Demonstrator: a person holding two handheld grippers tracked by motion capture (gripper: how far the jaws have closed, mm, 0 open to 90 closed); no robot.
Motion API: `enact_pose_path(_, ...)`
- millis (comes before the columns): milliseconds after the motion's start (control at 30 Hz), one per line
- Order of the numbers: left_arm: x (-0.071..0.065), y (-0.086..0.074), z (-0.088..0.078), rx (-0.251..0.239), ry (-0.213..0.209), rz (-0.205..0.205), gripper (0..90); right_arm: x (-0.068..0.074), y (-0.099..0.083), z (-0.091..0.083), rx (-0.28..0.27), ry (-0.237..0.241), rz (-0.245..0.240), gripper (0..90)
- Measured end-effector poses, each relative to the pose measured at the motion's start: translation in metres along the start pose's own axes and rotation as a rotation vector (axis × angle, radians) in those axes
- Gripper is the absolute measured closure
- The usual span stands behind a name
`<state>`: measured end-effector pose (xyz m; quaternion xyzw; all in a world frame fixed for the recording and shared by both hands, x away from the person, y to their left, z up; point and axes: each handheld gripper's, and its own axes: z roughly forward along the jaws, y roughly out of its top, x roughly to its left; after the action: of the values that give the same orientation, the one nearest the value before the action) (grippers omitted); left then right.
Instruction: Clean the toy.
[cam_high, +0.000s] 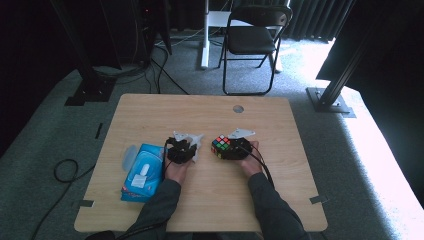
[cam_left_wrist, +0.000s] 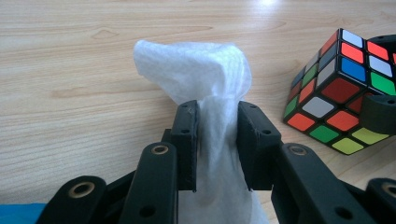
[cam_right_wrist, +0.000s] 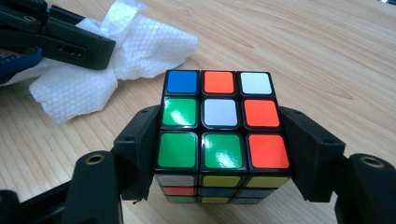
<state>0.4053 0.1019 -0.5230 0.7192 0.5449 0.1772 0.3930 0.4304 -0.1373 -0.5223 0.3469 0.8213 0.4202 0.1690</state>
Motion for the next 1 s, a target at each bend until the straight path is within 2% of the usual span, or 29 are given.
enact_pose_path(267,0.000,0.000,0.000,0.000,-0.001,-0.004,70.7,0.000,0.000,0.000,-0.002,-0.008,-0.007,32.3)
enact_pose_path(400,0.000,0.000,0.000,0.000,-0.002,-0.005,70.7,-0.003,0.001,-0.004,-0.035,-0.006,0.023,26.1)
enact_pose_path(733,0.000,0.000,0.000,-0.002,-0.003,-0.004,70.4,-0.004,0.004,-0.012,-0.089,0.015,0.034,26.5)
enact_pose_path(1000,-0.001,0.001,-0.003,-0.023,0.018,0.003,52.6,-0.007,0.005,-0.016,-0.106,0.006,0.033,26.6)
